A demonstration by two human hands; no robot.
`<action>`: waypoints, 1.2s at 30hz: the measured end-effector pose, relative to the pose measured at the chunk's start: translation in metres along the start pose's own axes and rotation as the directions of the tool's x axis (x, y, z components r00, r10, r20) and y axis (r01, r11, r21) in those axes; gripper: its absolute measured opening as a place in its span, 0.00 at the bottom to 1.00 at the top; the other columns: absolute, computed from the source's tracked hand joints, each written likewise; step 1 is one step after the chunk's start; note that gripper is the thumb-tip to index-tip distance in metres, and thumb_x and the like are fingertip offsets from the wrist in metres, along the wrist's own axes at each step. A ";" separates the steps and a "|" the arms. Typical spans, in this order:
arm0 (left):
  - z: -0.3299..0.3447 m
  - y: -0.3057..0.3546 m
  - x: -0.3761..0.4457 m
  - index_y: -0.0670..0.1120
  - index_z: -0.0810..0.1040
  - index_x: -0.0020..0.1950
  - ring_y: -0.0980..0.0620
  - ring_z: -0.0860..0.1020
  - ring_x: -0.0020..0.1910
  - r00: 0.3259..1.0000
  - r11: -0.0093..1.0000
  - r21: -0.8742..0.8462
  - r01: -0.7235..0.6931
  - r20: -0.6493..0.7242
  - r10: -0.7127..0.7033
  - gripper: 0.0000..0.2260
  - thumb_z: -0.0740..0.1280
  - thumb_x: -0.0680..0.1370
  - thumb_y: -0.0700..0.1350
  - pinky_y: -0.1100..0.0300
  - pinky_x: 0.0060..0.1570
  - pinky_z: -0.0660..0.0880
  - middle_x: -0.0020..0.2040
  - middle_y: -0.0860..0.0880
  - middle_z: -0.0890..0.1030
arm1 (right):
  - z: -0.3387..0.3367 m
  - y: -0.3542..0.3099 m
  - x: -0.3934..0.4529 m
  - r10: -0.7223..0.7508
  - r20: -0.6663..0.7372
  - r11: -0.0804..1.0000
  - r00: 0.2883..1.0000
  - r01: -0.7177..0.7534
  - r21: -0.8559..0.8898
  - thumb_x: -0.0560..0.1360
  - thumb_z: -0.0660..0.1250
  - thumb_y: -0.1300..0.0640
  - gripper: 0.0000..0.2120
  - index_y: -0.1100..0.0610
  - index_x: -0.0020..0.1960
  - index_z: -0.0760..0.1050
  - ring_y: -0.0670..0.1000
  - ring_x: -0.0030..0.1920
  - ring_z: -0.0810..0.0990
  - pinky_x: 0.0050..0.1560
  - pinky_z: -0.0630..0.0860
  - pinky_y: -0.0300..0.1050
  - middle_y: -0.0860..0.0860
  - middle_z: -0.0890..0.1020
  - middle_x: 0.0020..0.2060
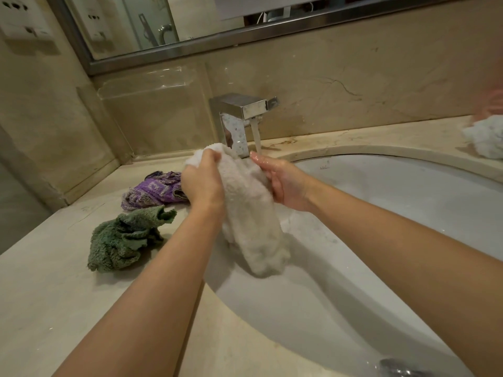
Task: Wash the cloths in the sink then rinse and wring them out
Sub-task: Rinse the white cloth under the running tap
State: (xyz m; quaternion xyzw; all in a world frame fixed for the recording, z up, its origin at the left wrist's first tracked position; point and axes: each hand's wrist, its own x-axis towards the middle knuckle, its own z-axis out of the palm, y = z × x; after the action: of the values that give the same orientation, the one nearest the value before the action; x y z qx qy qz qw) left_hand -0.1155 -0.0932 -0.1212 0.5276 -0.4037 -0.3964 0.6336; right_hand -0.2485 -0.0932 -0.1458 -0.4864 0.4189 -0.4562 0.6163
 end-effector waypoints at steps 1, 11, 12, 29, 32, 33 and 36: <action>0.001 0.000 -0.001 0.46 0.75 0.42 0.50 0.76 0.43 0.999 1.000 -0.023 0.016 0.032 -0.015 0.05 0.67 0.74 0.46 0.57 0.41 0.72 0.42 0.49 0.77 | 0.000 0.002 0.001 -0.014 -0.028 1.000 1.000 0.015 0.021 0.79 0.63 0.49 0.17 0.59 0.62 0.77 0.46 0.39 0.82 0.35 0.77 0.37 0.48 0.84 0.41; 0.006 -0.011 0.002 0.45 0.80 0.49 0.50 0.82 0.48 0.964 0.995 0.096 0.030 0.260 -0.054 0.12 0.73 0.73 0.52 0.57 0.47 0.78 0.46 0.49 0.83 | -0.029 0.005 0.002 -0.107 -0.076 0.990 0.991 0.113 0.086 0.70 0.74 0.55 0.23 0.54 0.64 0.77 0.55 0.61 0.79 0.67 0.71 0.54 0.53 0.82 0.58; 0.006 -0.011 0.002 0.46 0.80 0.48 0.50 0.82 0.48 0.968 0.994 0.106 0.013 0.250 -0.039 0.11 0.73 0.73 0.53 0.56 0.49 0.78 0.47 0.49 0.83 | -0.029 0.006 0.001 -0.091 -0.062 0.994 0.994 0.095 0.060 0.69 0.74 0.57 0.23 0.54 0.64 0.77 0.56 0.60 0.80 0.65 0.73 0.54 0.54 0.83 0.57; 0.007 -0.007 0.000 0.43 0.78 0.58 0.52 0.82 0.45 0.903 0.977 0.089 0.194 0.373 -0.213 0.15 0.72 0.75 0.49 0.66 0.31 0.75 0.51 0.47 0.83 | -0.045 0.002 0.006 -0.089 -0.245 0.944 0.965 0.160 0.289 0.68 0.70 0.62 0.25 0.58 0.63 0.69 0.58 0.56 0.79 0.51 0.78 0.49 0.58 0.79 0.55; 0.005 -0.007 0.005 0.42 0.79 0.54 0.51 0.83 0.45 0.931 0.979 -0.057 0.197 0.323 -0.169 0.11 0.72 0.75 0.46 0.59 0.42 0.80 0.48 0.46 0.84 | -0.041 0.004 0.005 -0.058 -0.206 0.987 0.977 0.087 0.134 0.61 0.79 0.53 0.41 0.62 0.69 0.68 0.57 0.57 0.81 0.51 0.79 0.49 0.57 0.81 0.57; 0.004 -0.008 0.006 0.43 0.79 0.51 0.51 0.83 0.44 0.940 0.979 -0.081 0.188 0.305 -0.155 0.08 0.72 0.76 0.46 0.58 0.43 0.81 0.47 0.46 0.84 | -0.040 0.005 0.005 -0.049 -0.187 0.992 0.981 0.070 0.106 0.59 0.81 0.51 0.42 0.61 0.69 0.69 0.57 0.57 0.81 0.54 0.79 0.51 0.58 0.81 0.58; 0.004 -0.010 0.010 0.45 0.79 0.49 0.49 0.83 0.48 0.955 0.981 -0.098 0.169 0.262 -0.139 0.08 0.73 0.75 0.48 0.54 0.50 0.80 0.49 0.46 0.84 | -0.035 0.006 0.006 -0.035 -0.158 0.997 0.987 0.046 0.068 0.60 0.80 0.54 0.36 0.60 0.65 0.73 0.57 0.57 0.81 0.50 0.80 0.49 0.58 0.82 0.58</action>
State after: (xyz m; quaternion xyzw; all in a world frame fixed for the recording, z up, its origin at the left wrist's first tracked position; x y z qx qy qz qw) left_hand -0.1163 -0.1047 -0.1299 0.4638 -0.4146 -0.5323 0.5742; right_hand -0.2802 -0.1060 -0.1585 -0.4351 0.4397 -0.5199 0.5890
